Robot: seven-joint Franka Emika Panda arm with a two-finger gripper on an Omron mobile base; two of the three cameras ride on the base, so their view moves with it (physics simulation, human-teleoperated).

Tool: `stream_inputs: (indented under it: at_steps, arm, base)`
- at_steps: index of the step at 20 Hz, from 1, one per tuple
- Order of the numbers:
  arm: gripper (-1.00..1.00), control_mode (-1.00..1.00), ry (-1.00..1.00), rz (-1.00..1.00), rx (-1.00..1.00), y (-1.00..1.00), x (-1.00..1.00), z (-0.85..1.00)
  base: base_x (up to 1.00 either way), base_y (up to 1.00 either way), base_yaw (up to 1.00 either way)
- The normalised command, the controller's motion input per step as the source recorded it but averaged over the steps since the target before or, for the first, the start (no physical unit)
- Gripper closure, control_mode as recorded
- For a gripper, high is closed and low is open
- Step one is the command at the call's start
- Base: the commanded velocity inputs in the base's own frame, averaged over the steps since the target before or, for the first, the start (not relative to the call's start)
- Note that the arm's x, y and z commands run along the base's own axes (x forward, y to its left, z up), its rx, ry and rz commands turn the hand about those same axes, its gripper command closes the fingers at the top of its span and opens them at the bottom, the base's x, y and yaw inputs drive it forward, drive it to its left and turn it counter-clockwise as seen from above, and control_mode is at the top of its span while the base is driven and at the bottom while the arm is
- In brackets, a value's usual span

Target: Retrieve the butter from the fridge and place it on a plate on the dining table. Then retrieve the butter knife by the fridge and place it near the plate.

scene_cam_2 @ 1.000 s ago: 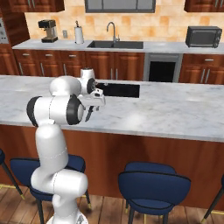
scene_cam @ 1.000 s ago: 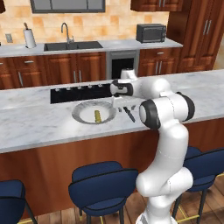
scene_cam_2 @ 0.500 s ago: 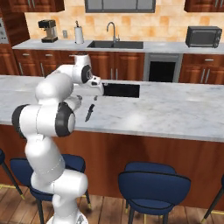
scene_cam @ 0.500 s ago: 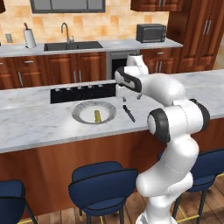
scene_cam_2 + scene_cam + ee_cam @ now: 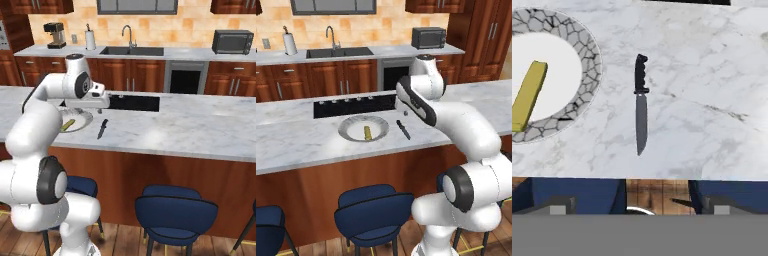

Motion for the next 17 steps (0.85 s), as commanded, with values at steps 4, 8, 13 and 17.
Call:
stream_inputs:
  at_steps: [4, 8, 13, 17]
  arm:
    - [-1.0, -1.0, 0.01, 0.0, -0.04, 0.2, -0.99, 0.28]
    - [-1.0, -1.0, 0.0, 0.0, -0.01, 0.05, -0.92, 0.04]
    - [-1.0, -1.0, 0.05, 0.0, -0.05, 0.0, -0.34, -0.29]
    - [-1.0, -1.0, 0.07, 0.0, -0.02, 0.0, 0.0, -0.41]
  base:
    - [0.0, 0.0, 0.0]
    - [0.0, 0.0, 0.0]
    - [0.0, 0.0, 0.0]
    - [0.0, 0.0, 0.0]
